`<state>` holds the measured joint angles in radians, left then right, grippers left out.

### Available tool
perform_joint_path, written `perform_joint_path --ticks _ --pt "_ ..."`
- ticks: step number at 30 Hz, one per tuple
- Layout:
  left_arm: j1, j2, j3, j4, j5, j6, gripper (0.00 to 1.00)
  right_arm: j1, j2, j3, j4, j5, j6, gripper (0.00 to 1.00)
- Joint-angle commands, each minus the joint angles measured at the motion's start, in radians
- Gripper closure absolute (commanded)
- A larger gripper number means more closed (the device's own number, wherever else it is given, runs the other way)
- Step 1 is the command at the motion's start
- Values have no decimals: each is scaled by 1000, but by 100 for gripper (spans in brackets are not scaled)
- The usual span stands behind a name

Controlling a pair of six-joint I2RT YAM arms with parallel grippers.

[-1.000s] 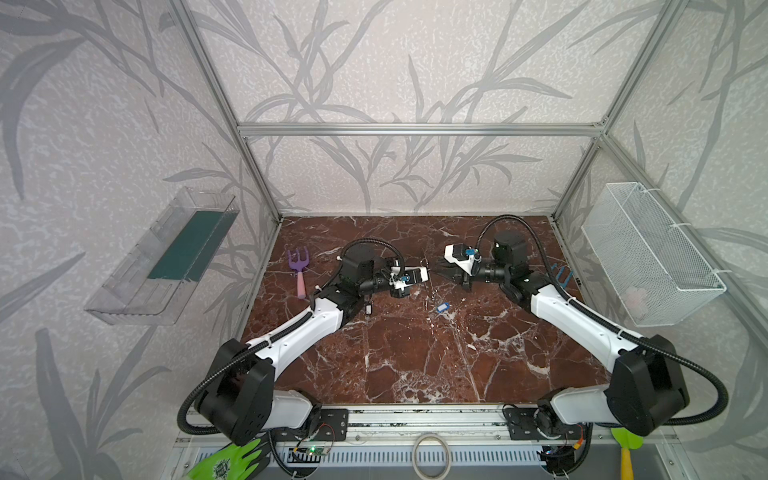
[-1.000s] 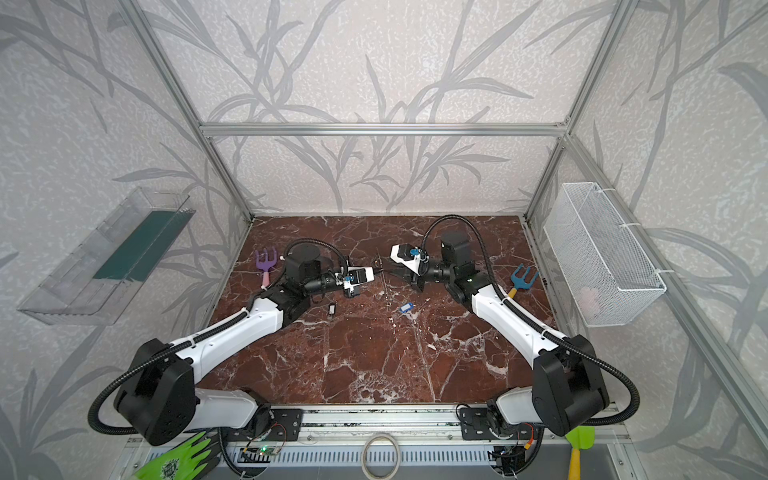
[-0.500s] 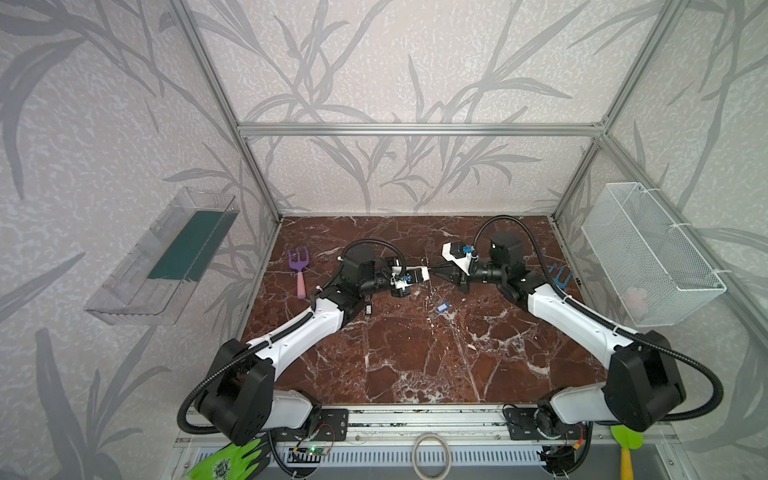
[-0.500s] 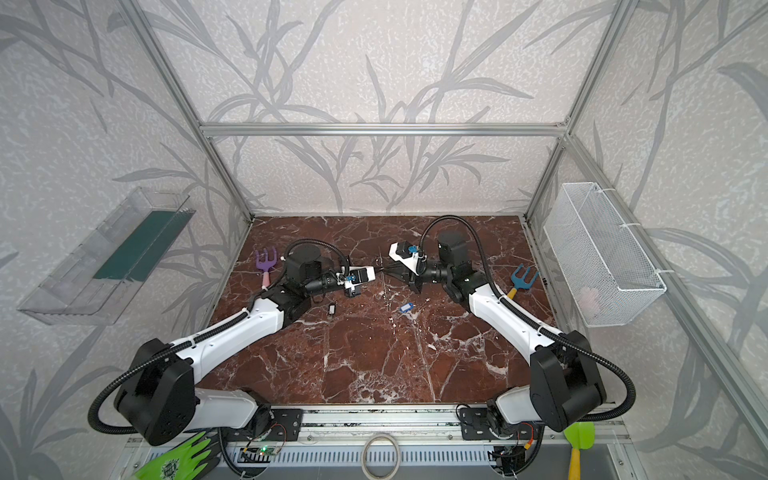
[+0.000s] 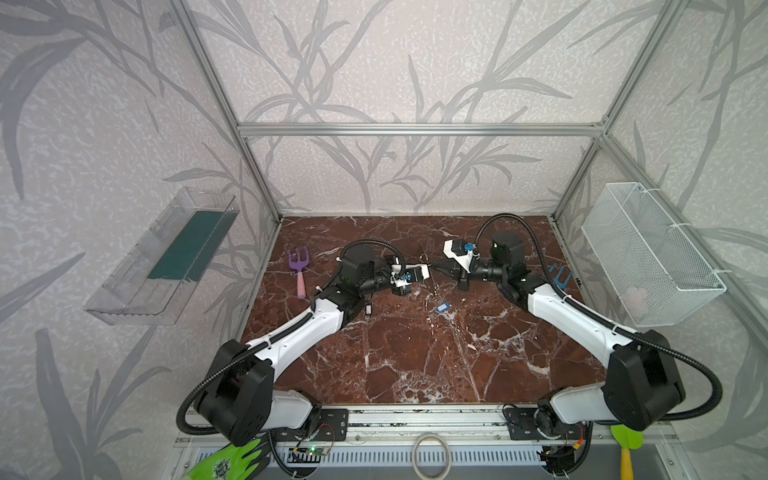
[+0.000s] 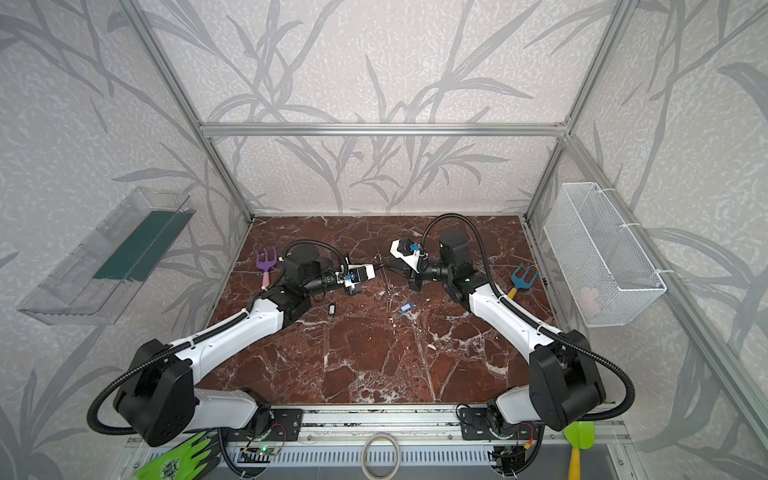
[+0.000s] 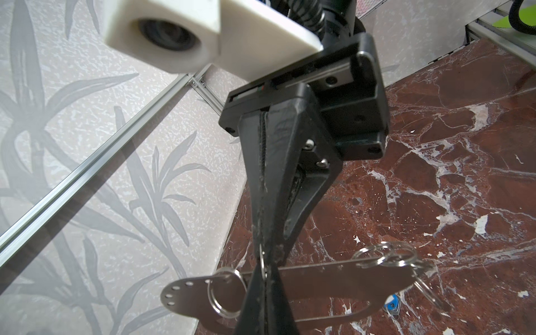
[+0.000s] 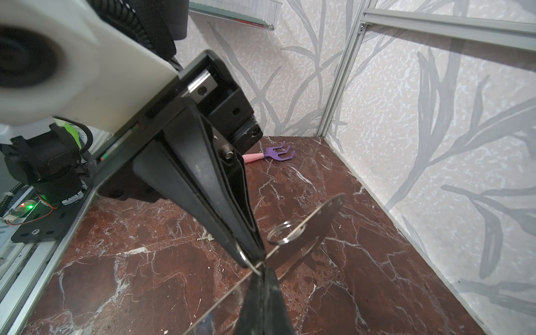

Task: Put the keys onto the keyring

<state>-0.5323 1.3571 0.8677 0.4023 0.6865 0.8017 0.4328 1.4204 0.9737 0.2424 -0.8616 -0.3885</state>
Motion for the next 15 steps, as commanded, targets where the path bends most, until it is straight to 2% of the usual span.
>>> perform_joint_path --ticks 1,5,15 --pt "-13 -22 -14 60 46 -28 100 -5 -20 -27 109 -57 42 100" --pt "-8 -19 -23 102 59 -74 100 -26 -5 -55 212 -87 145 100" --pt "1 -11 -31 190 83 -160 100 -34 48 -98 399 -130 315 100"
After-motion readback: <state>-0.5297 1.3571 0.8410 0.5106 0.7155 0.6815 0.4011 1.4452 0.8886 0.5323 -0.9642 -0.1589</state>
